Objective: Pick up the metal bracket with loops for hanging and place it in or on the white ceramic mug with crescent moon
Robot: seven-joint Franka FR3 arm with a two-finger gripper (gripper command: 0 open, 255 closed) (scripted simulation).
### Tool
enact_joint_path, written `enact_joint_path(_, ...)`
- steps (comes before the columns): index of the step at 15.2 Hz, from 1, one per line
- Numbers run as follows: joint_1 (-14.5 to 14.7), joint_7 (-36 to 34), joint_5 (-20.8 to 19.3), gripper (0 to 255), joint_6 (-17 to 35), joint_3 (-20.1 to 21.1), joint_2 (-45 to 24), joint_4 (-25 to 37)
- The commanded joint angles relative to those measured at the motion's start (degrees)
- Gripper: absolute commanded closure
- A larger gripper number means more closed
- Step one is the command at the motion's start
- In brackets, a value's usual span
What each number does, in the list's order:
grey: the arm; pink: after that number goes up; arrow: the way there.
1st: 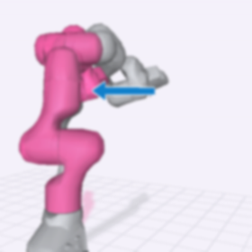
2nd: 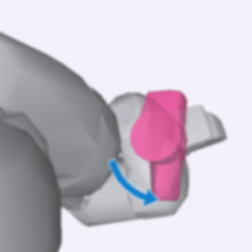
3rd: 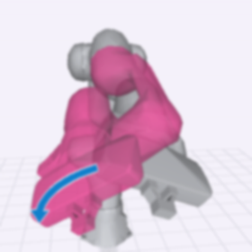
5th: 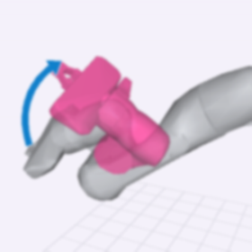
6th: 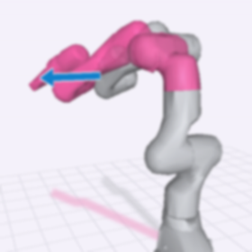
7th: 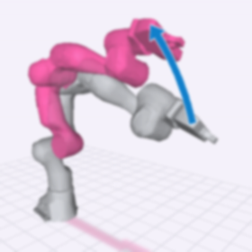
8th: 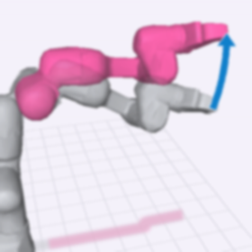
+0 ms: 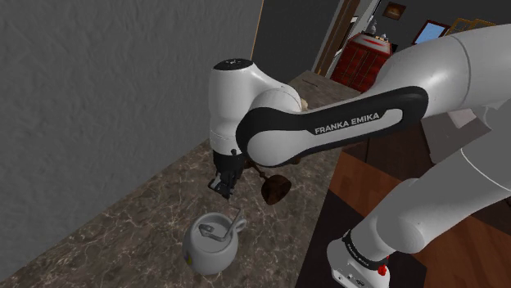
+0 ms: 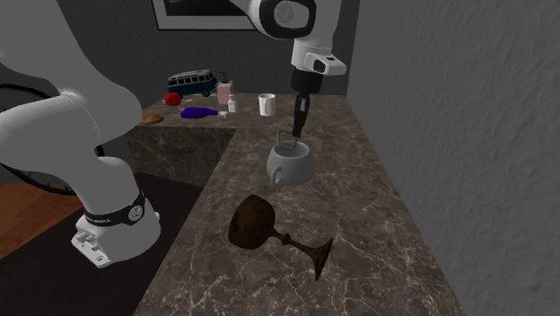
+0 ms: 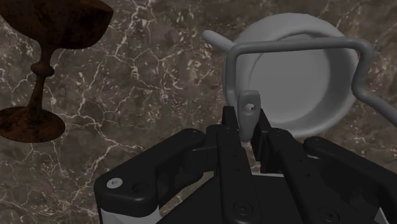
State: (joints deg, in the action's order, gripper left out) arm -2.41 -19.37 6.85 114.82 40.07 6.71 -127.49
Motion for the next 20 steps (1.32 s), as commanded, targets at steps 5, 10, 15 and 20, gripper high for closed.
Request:
enact_joint_path(5,0.0,-1.4,-1.8,255,4.9,0.7,-3.1,-2.3)
enact_joint_path(10,0.0,-1.6,-2.0,255,5.4,0.7,-3.5,-2.6)
enact_joint_path(15,0.0,-1.6,-2.0,0,5.4,0.7,-3.5,-2.6)
enact_joint_path(20,0.0,-1.6,-2.0,0,5.4,0.7,-3.5,-2.6)
